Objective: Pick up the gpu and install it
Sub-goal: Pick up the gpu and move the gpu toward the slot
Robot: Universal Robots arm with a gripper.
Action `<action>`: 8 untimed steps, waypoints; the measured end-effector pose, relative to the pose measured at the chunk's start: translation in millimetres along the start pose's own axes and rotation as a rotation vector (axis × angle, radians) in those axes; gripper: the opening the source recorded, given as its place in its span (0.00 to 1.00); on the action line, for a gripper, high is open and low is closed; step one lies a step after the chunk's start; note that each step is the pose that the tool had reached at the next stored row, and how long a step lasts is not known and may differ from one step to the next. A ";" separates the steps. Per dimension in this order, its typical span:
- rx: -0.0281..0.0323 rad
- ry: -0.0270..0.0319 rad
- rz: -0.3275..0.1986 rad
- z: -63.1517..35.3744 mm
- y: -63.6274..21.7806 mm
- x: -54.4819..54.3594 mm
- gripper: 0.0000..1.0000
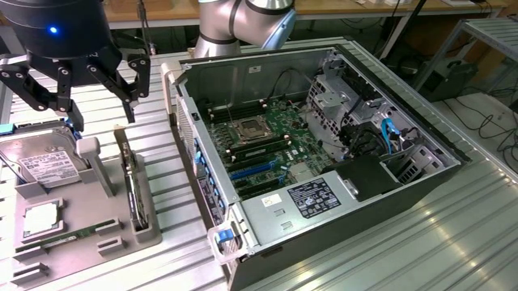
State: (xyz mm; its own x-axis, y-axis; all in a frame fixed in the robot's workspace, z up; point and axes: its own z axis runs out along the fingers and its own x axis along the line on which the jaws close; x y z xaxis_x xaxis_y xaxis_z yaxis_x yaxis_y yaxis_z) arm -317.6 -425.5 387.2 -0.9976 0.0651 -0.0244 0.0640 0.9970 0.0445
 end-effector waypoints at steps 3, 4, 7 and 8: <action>0.0000 0.0000 0.000 1.2 -0.5 0.0 0.66; 0.0000 0.0000 0.000 1.7 -0.7 0.0 0.66; 0.0000 0.0000 0.000 4.3 -1.4 0.0 0.66; 0.0002 0.0001 0.000 5.1 -2.1 -0.1 0.66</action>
State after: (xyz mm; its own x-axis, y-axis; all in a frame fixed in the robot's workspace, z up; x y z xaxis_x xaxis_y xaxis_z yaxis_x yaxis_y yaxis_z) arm -317.6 -427.4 382.0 -0.9976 0.0650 -0.0243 0.0638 0.9970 0.0443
